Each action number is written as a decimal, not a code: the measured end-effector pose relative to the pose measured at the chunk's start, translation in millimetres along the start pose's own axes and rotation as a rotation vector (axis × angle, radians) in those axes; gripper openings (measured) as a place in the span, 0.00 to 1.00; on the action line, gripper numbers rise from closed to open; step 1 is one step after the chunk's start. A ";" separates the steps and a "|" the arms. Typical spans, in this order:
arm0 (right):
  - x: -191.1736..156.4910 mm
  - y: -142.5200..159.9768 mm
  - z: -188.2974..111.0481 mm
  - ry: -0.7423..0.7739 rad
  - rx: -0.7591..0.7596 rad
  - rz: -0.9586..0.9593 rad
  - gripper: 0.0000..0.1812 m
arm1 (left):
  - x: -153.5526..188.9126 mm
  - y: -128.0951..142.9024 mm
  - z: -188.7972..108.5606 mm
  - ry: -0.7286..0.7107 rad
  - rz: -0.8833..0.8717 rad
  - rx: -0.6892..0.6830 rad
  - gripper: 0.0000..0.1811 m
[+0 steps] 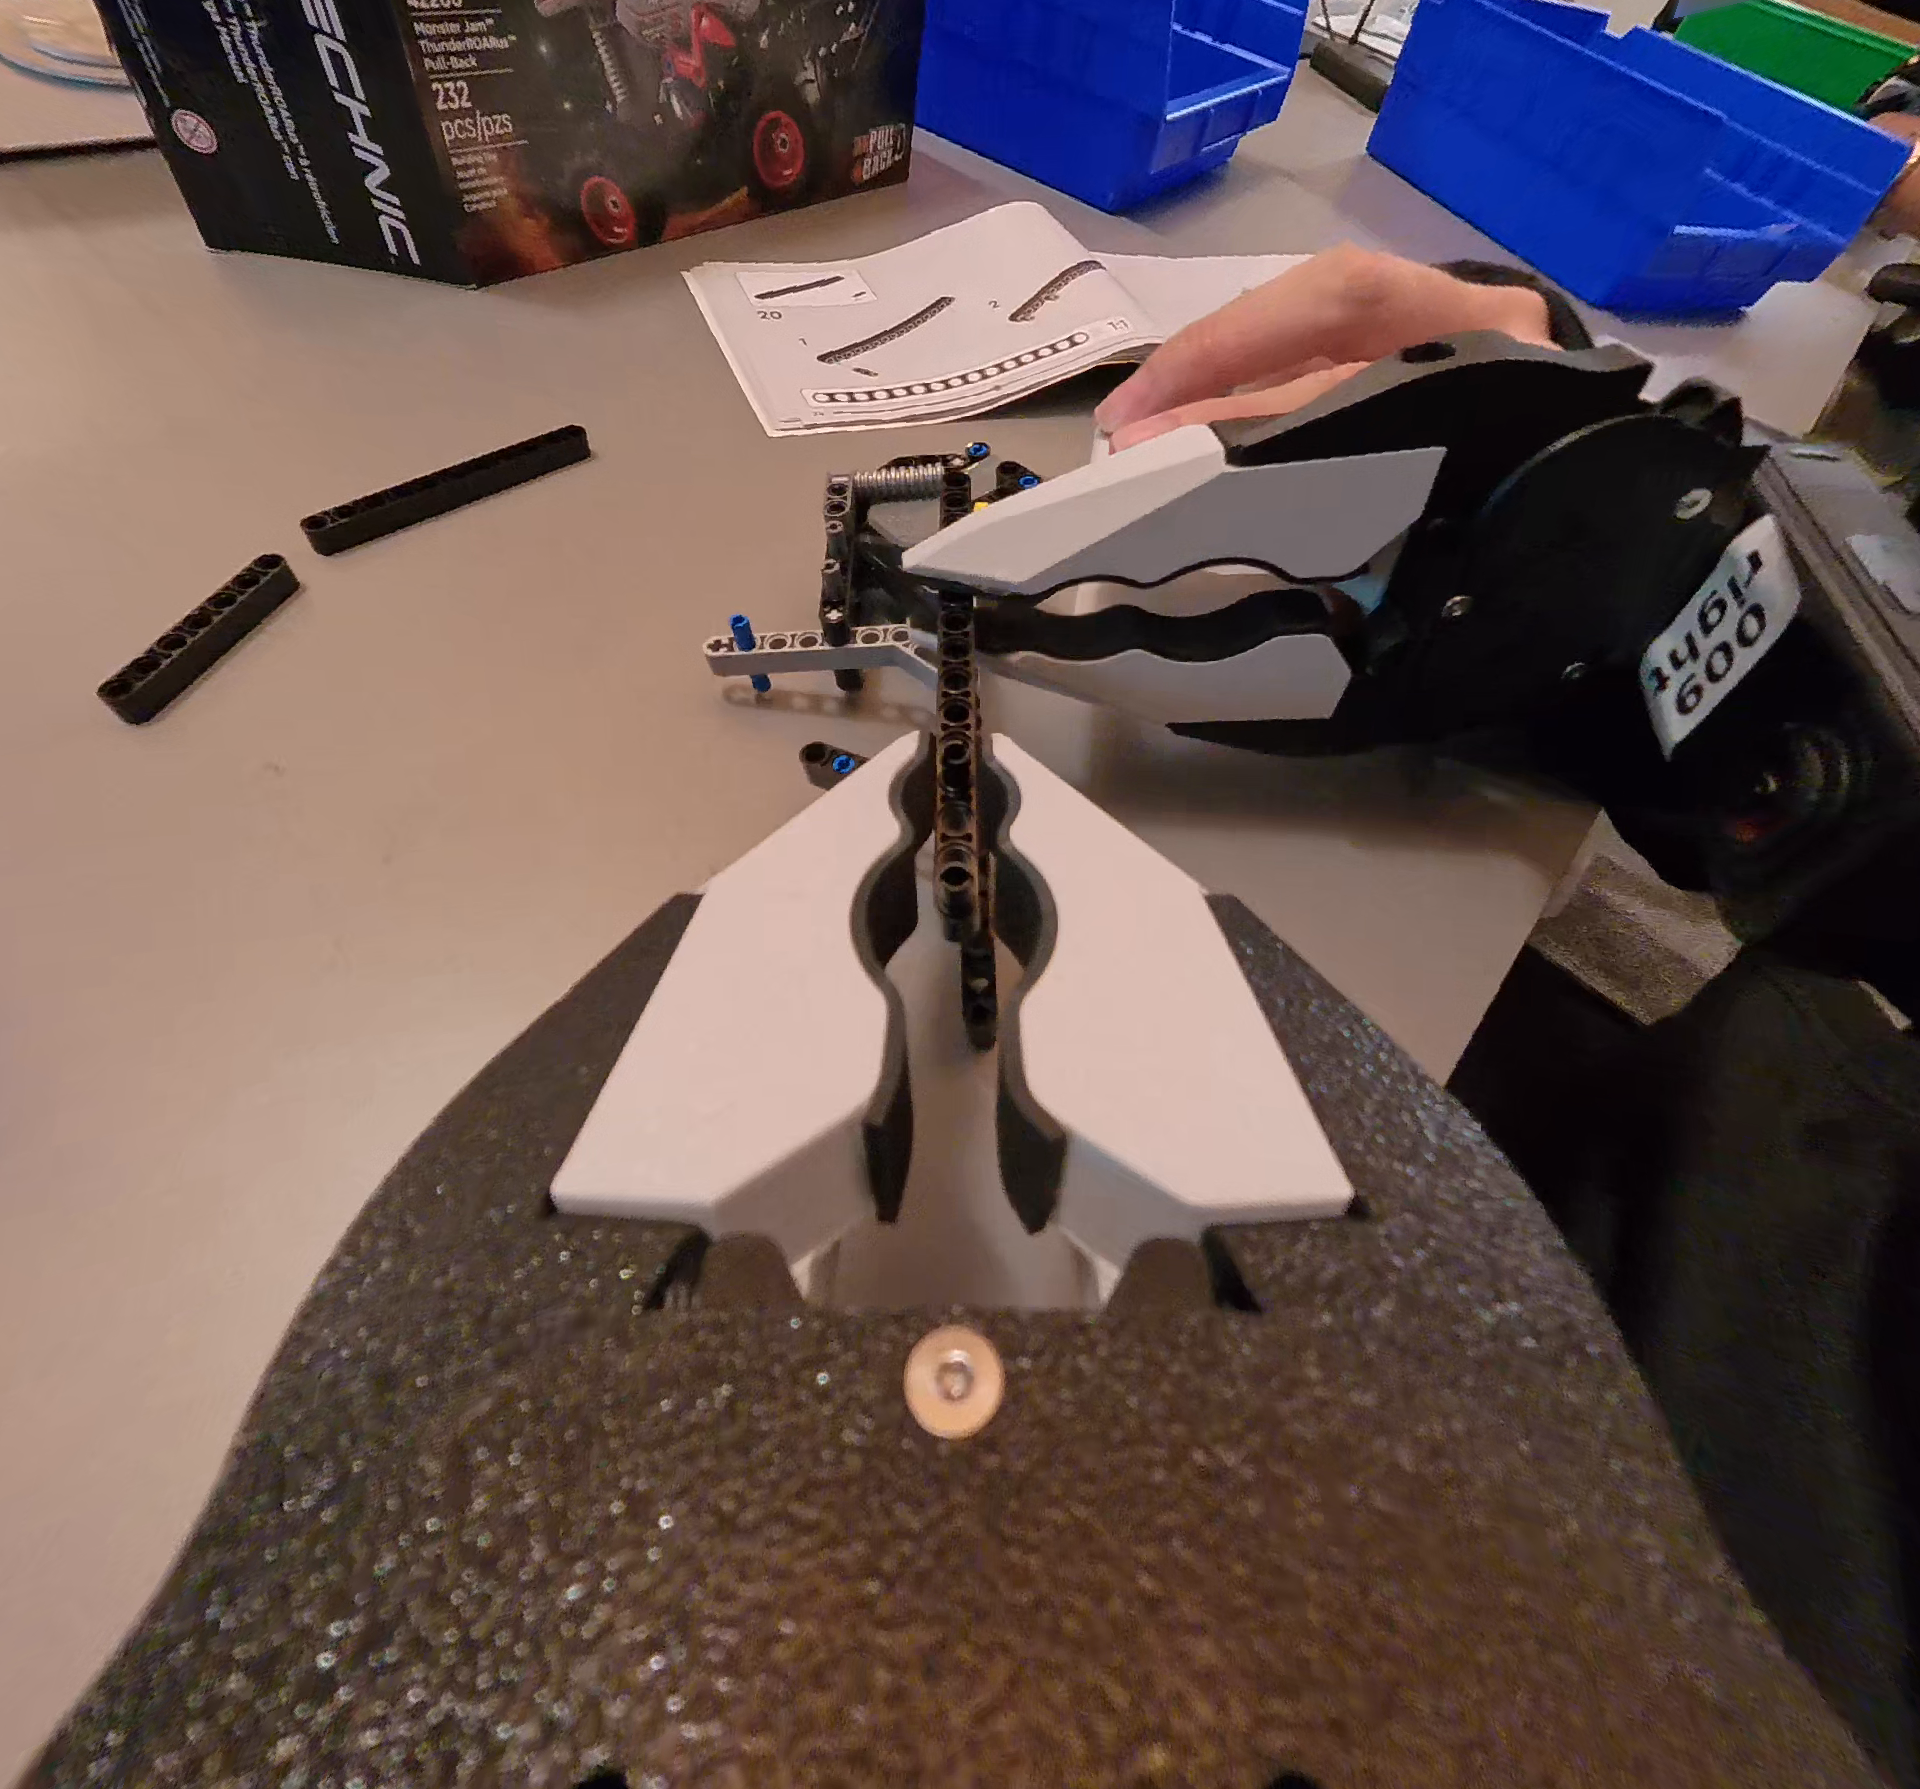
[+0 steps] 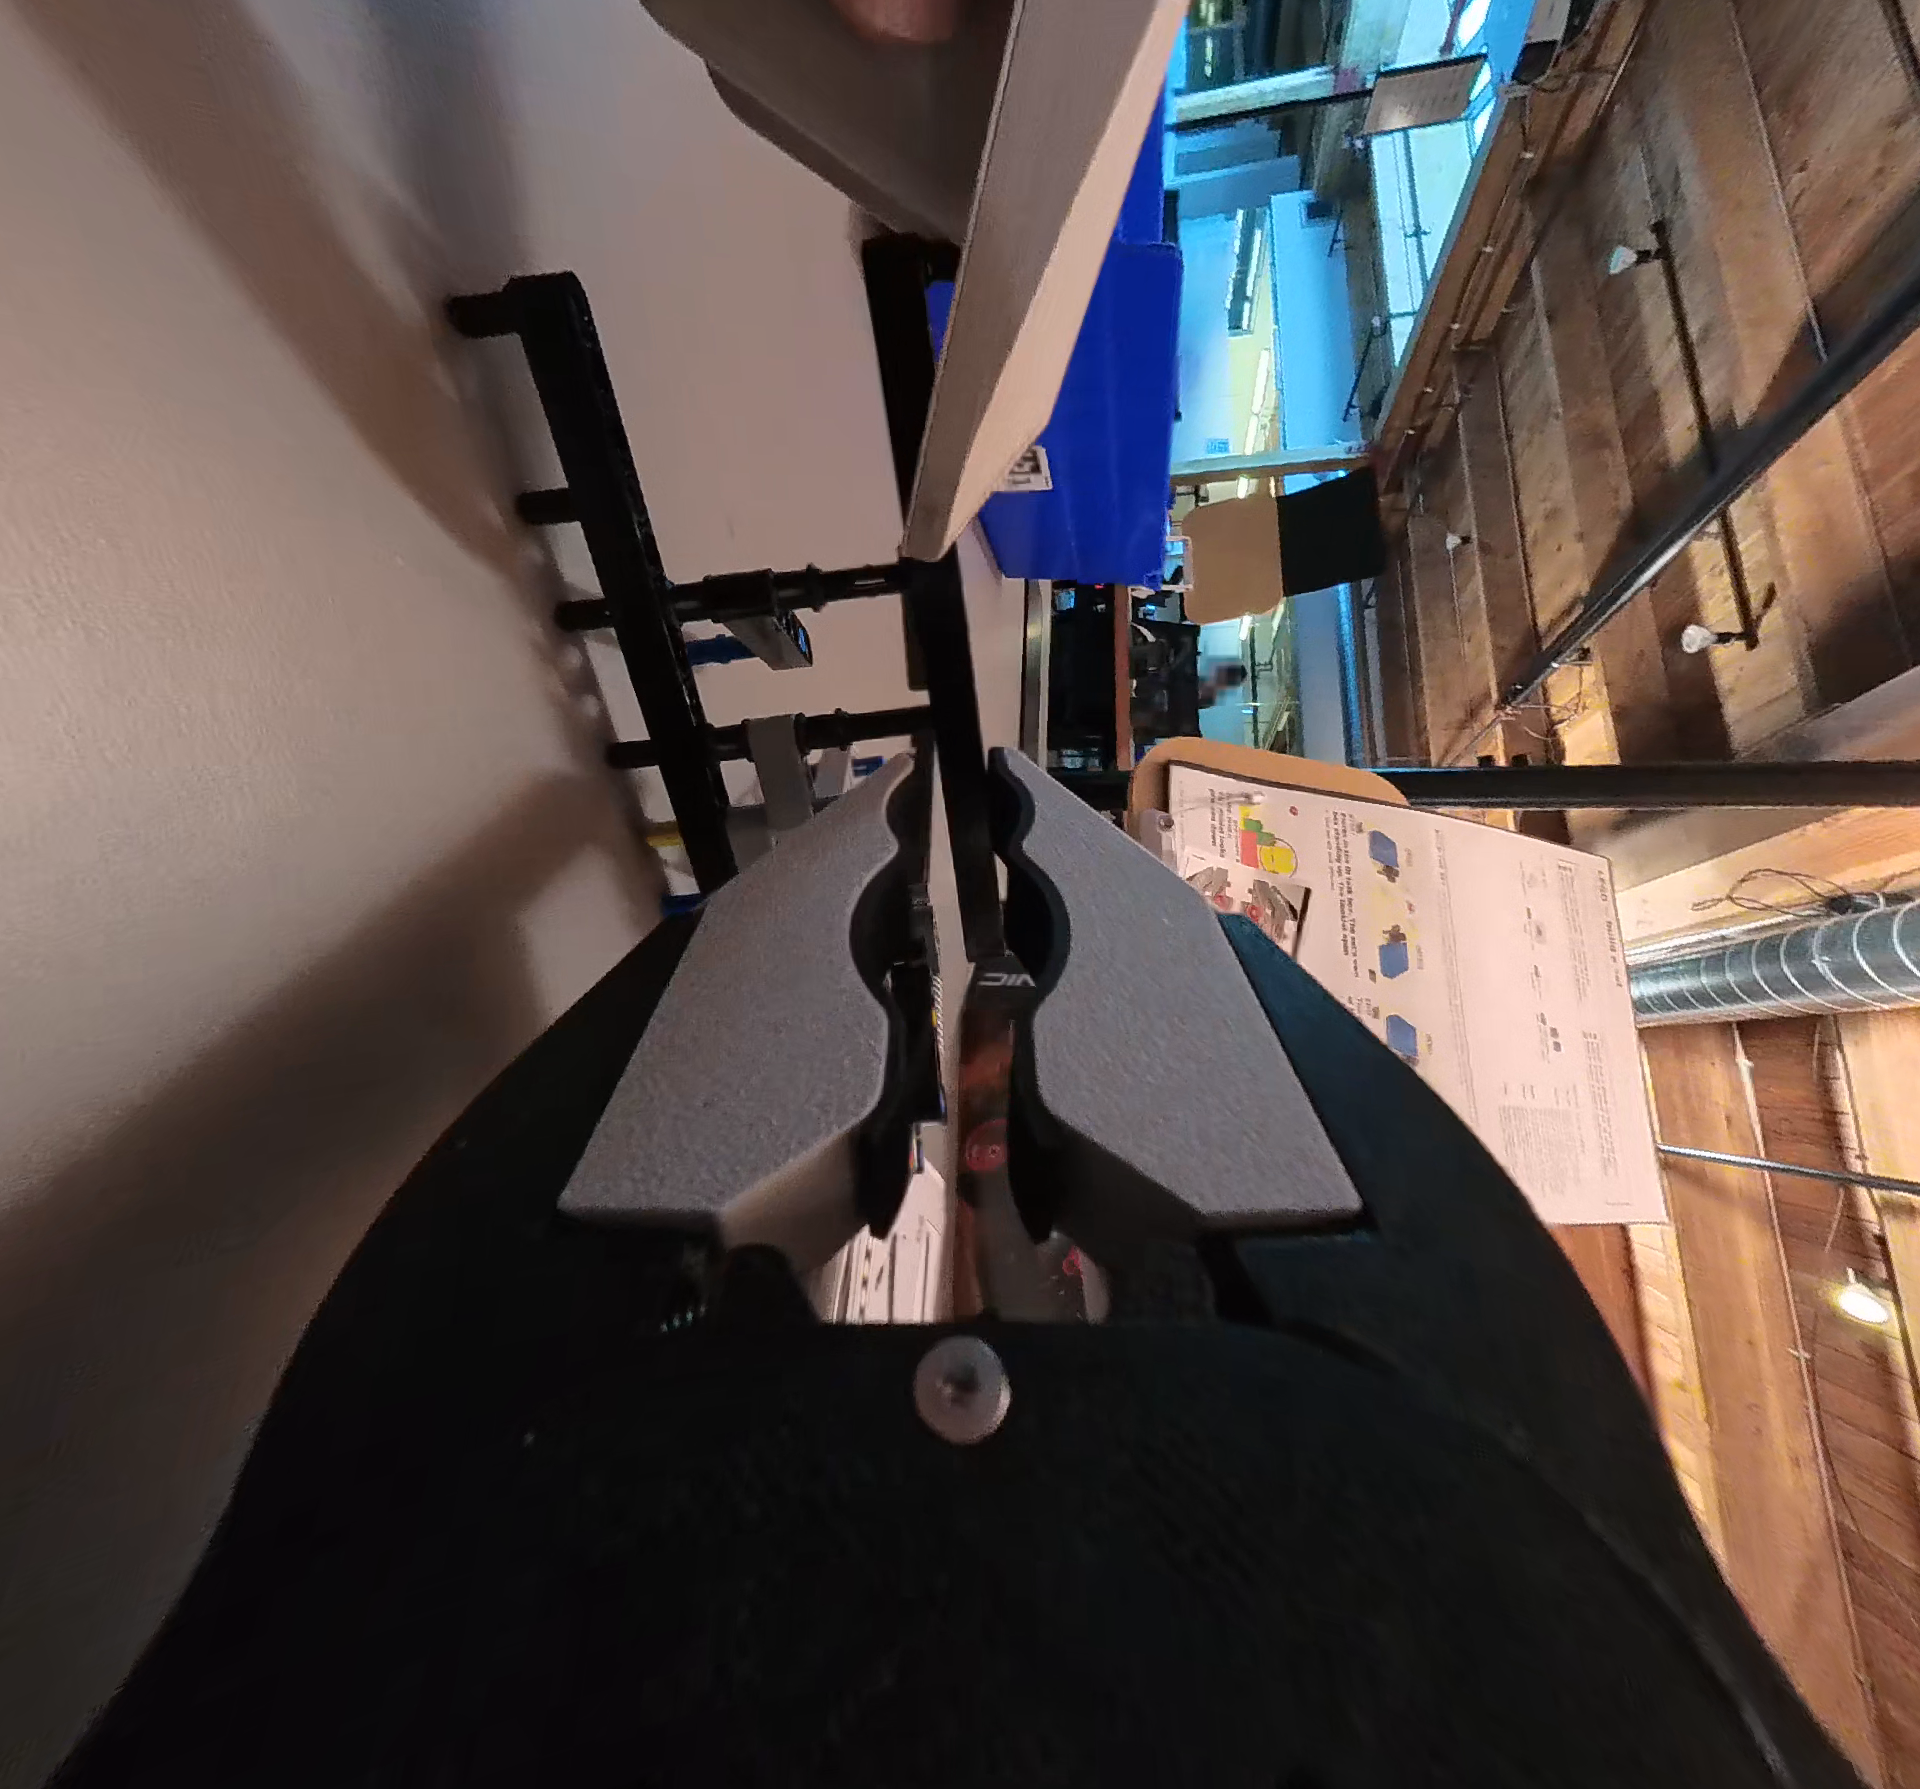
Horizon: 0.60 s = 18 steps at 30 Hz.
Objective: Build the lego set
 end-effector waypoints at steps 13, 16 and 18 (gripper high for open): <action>-2.7 -5.1 1.7 0.030 -0.063 -0.076 0.02 | 3.3 0.9 -1.3 -0.033 0.011 0.008 0.03; -2.9 -5.4 0.8 0.033 -0.059 -0.091 0.02 | 3.4 2.1 -1.4 -0.023 0.004 0.018 0.03; -3.7 -6.0 0.3 0.044 -0.059 -0.104 0.02 | 4.5 2.0 -1.9 -0.030 0.026 0.013 0.03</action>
Point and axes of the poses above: each gripper's, where its closed fingertips meet, z out along the fingers, y out of its underside, x = y × z across the jaws, the point moved 7 cm from there along -z, back along the fingers, and after that the axes turned 10 degrees about -z, right-handed, at the moved point
